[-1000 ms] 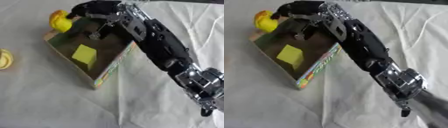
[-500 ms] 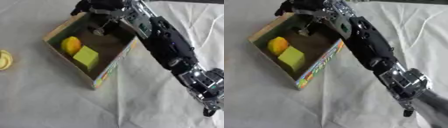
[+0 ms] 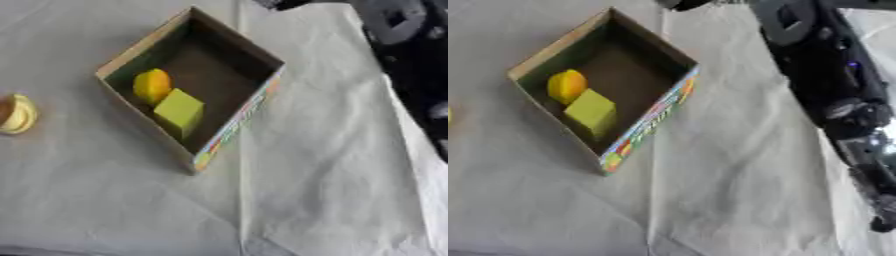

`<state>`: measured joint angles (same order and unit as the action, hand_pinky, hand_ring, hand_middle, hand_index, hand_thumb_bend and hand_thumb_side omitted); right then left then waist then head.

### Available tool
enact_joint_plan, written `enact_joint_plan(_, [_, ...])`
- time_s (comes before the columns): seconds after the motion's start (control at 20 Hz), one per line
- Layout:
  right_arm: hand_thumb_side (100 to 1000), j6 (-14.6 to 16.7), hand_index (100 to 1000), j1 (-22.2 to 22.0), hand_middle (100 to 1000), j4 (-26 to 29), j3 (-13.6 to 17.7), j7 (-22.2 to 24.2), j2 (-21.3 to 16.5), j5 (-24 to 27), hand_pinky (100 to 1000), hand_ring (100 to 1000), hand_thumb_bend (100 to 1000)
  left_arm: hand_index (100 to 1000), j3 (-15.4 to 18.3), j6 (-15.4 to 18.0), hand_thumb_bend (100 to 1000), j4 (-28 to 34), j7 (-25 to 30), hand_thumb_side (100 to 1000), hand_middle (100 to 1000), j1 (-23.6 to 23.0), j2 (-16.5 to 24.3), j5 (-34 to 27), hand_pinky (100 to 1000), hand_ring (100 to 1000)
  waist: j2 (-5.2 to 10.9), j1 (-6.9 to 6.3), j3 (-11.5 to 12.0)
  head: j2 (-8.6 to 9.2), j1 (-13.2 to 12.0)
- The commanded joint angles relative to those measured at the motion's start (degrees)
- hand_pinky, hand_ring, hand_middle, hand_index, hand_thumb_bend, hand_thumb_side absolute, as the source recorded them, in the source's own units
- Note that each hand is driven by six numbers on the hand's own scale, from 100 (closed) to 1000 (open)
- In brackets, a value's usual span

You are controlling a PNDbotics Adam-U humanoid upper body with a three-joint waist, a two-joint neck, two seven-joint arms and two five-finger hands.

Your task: Pick up objects on the table and place them in the box.

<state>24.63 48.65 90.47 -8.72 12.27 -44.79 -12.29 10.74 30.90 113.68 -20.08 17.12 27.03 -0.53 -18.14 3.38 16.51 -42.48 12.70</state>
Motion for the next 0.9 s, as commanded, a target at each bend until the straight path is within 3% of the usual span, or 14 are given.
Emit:
enact_joint_plan(0.05, [315,-1.62,890,-6.94,708,10.81,5.68,-6.58,-13.28,16.59,892,846,100,837,1.26,-2.04,100,0.91,-0.61,384,758,-1.12,4.74,1.85,810,752,1.29,-0.23,-0.82,-0.3,-2.77])
enact_joint_plan(0.15, [322,-1.59,887,-15.75,699,16.5,10.24,-11.64,-18.67,24.34,891,838,100,838,1.64,-4.21,100,0.91,-0.64,357,760,-2.71,7.73,3.82,812,754,1.12,-0.38,-1.91,0.02,-5.17])
enact_joint_plan(0.25, [235,-1.17,878,-24.63,695,21.63,15.18,-16.52,-21.46,28.43,889,834,100,844,1.98,-7.22,100,0.91,-0.27,271,766,-4.57,11.46,6.89,817,765,0.95,-0.64,-2.96,0.37,-7.54])
enact_joint_plan(0.45, [156,4.25,871,-38.08,691,23.97,22.1,-22.59,-21.05,26.42,885,830,100,871,0.87,-14.73,100,0.91,4.0,188,781,-8.21,20.47,14.49,831,794,0.71,-1.32,-4.9,0.85,-10.49])
enact_joint_plan(0.5, [100,5.55,870,-40.11,693,24.05,23.07,-23.73,-20.2,25.42,885,829,100,909,0.2,-16.41,100,0.86,6.17,199,795,-8.71,22.56,15.98,841,814,0.61,-1.5,-5.36,0.9,-10.87])
enact_joint_plan(0.6, [100,7.8,868,-43.04,692,24.1,24.75,-26.07,-18.36,23.52,884,827,100,923,-1.09,-19.38,100,0.37,11.65,201,807,-9.02,26.28,18.9,854,831,0.41,-1.78,-6.22,1.07,-11.57])
enact_joint_plan(0.65, [107,8.71,867,-44.13,692,24.11,25.49,-27.25,-17.5,22.61,884,827,100,929,-1.78,-20.32,146,-0.27,14.66,100,820,-8.94,28.11,20.64,863,848,0.29,-1.88,-6.65,1.17,-11.86])
enact_joint_plan(0.7, [100,9.48,865,-45.06,693,24.11,26.12,-28.4,-16.78,21.64,884,826,100,932,-2.39,-20.84,158,-1.02,17.45,127,830,-8.65,29.72,22.53,873,860,0.18,-1.96,-7.04,1.25,-12.09])
enact_joint_plan(0.9, [100,11.27,864,-47.66,694,24.12,27.38,-31.76,-14.87,17.9,884,826,100,937,-5.09,-20.98,434,-5.45,25.18,100,862,-6.12,33.87,27.49,925,905,-0.08,-2.16,-8.21,1.6,-12.48])
